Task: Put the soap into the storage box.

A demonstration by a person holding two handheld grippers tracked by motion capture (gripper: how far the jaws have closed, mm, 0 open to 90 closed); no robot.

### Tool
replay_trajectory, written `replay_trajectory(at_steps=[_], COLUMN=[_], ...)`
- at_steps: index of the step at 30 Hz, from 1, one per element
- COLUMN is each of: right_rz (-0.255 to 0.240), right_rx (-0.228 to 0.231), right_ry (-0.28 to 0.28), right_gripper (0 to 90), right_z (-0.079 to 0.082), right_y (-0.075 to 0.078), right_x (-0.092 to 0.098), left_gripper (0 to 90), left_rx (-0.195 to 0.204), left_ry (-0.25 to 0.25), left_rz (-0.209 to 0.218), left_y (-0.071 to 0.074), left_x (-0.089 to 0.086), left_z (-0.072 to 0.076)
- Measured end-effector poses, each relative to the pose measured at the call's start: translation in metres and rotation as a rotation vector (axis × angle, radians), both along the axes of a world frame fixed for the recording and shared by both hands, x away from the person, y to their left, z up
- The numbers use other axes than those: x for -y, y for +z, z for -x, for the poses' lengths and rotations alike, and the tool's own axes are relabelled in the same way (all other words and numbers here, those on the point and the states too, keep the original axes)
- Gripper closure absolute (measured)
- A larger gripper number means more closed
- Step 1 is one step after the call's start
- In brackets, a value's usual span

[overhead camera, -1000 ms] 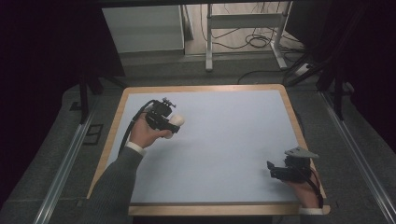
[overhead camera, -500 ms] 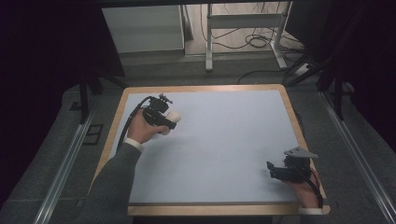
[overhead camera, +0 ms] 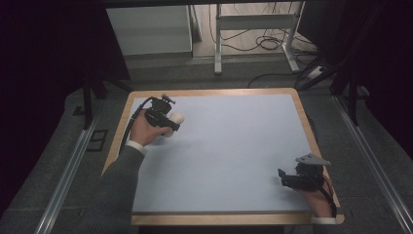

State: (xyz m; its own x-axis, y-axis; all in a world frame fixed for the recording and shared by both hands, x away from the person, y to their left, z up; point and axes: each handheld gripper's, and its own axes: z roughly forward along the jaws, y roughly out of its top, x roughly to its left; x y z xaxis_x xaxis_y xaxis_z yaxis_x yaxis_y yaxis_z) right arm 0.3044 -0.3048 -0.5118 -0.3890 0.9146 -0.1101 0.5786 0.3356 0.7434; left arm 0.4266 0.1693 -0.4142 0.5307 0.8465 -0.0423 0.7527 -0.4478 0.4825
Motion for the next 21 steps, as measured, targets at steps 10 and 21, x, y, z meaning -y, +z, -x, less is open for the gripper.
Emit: replay_trajectory(at_steps=[10,21], right_rz=[0.005,0.005], right_rx=[-0.002,-0.006], right_ry=[-0.004,-0.007], right_gripper=[7.2,7.2], right_z=[0.000,-0.001], right_y=[-0.001,-0.002], right_x=[0.000,0.002], left_gripper=[49.9,49.9], left_rx=[-0.010,-0.022], left_ry=[0.053,0.096], left_rz=[0.006,0.015], left_y=[-0.001,-0.006], left_x=[-0.012,-0.024], left_z=[-0.011,-0.020])
